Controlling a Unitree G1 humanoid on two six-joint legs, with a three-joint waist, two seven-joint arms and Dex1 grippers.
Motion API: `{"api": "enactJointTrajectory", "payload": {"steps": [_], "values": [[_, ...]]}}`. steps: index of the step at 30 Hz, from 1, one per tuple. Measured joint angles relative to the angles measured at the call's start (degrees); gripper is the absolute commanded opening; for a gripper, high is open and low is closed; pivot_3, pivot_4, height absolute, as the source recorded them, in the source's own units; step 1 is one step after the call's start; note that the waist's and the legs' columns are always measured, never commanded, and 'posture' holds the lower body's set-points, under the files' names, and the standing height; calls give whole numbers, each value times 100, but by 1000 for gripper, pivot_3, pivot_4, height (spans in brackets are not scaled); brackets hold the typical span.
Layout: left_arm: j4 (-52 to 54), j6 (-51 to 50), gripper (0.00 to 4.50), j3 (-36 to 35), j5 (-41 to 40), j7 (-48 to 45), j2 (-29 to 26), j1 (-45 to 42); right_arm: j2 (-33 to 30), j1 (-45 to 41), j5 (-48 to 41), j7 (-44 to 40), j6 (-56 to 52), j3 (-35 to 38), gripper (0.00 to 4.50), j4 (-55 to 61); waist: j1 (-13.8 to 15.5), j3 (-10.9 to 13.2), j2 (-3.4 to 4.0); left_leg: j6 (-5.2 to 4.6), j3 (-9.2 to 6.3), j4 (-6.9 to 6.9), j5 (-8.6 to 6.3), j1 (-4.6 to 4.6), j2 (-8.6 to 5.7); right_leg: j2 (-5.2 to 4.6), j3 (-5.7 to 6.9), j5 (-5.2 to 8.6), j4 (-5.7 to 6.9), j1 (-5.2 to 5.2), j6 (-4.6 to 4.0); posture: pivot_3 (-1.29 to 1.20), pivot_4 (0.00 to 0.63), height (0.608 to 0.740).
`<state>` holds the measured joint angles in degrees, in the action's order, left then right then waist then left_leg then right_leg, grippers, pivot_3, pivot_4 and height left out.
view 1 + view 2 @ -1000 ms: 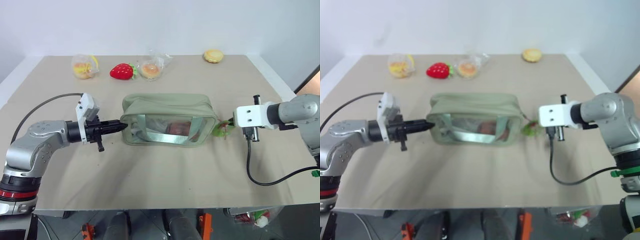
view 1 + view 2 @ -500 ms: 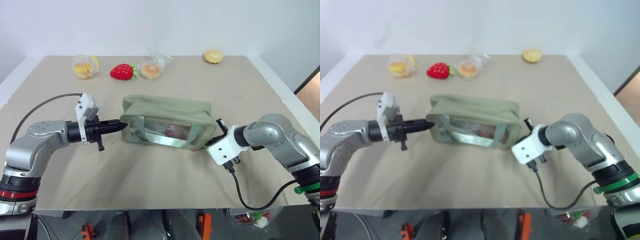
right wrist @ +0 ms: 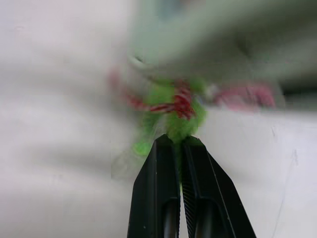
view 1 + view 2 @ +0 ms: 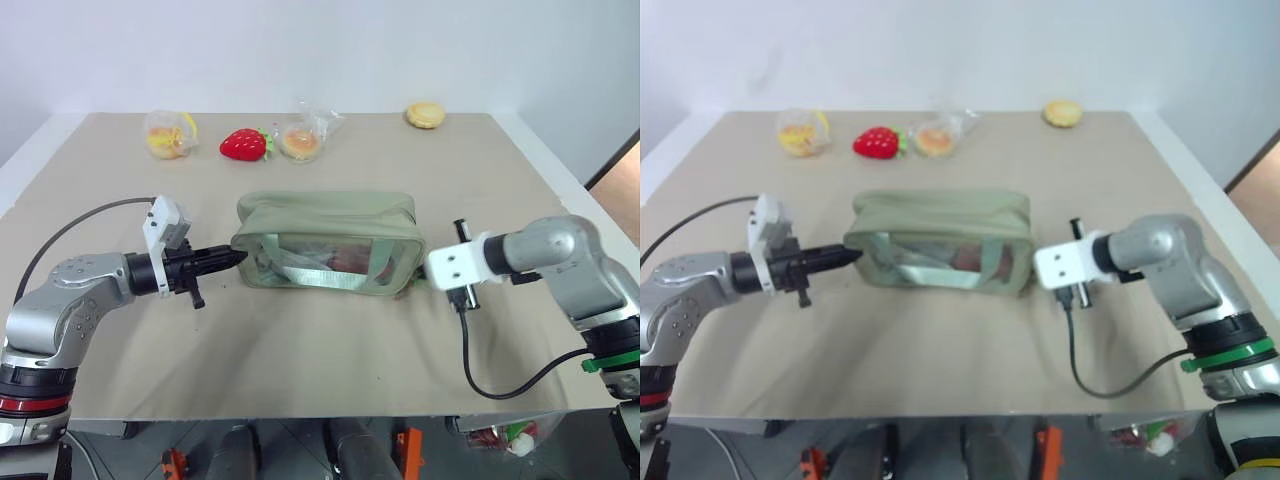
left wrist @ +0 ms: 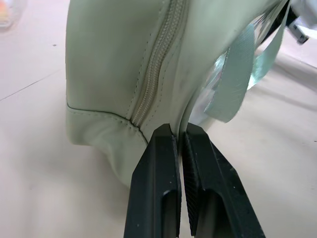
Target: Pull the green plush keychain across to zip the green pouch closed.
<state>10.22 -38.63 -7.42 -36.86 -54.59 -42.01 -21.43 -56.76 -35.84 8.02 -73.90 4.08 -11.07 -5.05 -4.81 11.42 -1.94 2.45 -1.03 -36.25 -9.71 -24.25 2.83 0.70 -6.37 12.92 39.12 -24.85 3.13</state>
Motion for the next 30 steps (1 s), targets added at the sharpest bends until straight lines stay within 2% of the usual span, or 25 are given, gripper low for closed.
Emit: {"api": "enactJointTrajectory", "payload": {"steps": [1,2,3,4,5,9,12,13,14,15,19,22,26,30], "values": [[-4,-1,0,-18,-23,11,1,25,-90,123,-183,-38,-148,164,69,-10,7,0,0,0,0,1,-1,0,0,0,0,3,0,1,-2,0,150,740],[-10,-4,357,-32,-45,13,2,43,-148,252,-384,-84,-327,347,345,-31,7,0,0,-1,0,1,-1,0,0,0,-1,4,0,1,-3,0,150,740],[-10,-4,357,-33,-46,13,2,43,-149,257,-393,-85,-335,354,345,-32,6,0,0,-1,0,1,-1,0,0,0,0,4,0,1,-3,0,150,740],[-85,-51,939,-43,-85,37,4,31,-137,417,-774,-116,-816,557,928,-72,-20,0,0,-1,2,2,-1,1,0,0,-2,3,0,-1,-2,0,150,740],[-122,-64,1151,-43,-86,41,4,31,-128,433,-821,-116,-897,584,1150,-87,-32,0,1,-1,0,2,-1,2,0,1,-1,1,0,-2,-1,0,150,740],[-358,-292,2458,-59,-227,25,37,-19,29,631,-1615,-183,-1910,967,2503,-94,-32,2,-1,-3,-2,-4,1,-3,-1,2,-1,-4,0,-1,5,0,150,740],[-361,-310,3687,-91,-255,21,31,-145,140,628,-2146,-115,-2509,1268,3741,-94,-31,2,-1,-3,-1,-8,1,-6,-6,-2,-3,-5,0,0,8,0,150,740],[-361,-328,3863,-115,-264,30,31,-160,140,627,-2268,-107,-2647,1360,3910,-96,-31,2,-1,-3,-2,-7,1,-7,-6,-2,-3,-5,0,-1,9,0,150,740],[-362,-391,4226,-147,-288,51,31,-168,139,614,-2393,-99,-2797,1441,4298,-113,-30,2,-1,-3,-1,-7,1,-8,-6,-1,-3,-5,0,-2,8,0,150,740],[-365,-452,4238,-224,-375,78,31,-167,137,607,-2606,-108,-3022,1620,4491,-157,-30,2,-1,-3,-2,-6,1,-8,-6,-1,-3,-5,0,-2,8,0,150,740],[-368,-780,4238,-1059,-942,229,-4,-107,-10,672,-3477,-109,-3797,2581,4491,-154,-31,4,0,-5,-5,0,0,-17,-4,1,-1,1,0,-11,5,0,150,740],[-417,-827,4238,-1578,-1087,436,-60,78,-36,950,-3759,89,-4023,3066,4491,111,-31,3,-1,-6,-6,5,-2,-12,-4,1,1,8,-1,-8,1,0,150,740],[-408,-849,4238,-1716,-1033,504,-150,669,100,1481,-4043,576,-4296,3531,4491,488,-26,4,-1,-5,-3,4,-2,-13,-5,-1,-2,7,-2,-9,4,0,150,740],[-407,-858,4238,-1739,-1050,648,-145,792,328,1965,-4413,971,-4535,3880,4491,1120,6,4,-3,-4,-5,-4,-1,-13,-5,-1,-1,3,-2,-7,9,0,150,740]]}}
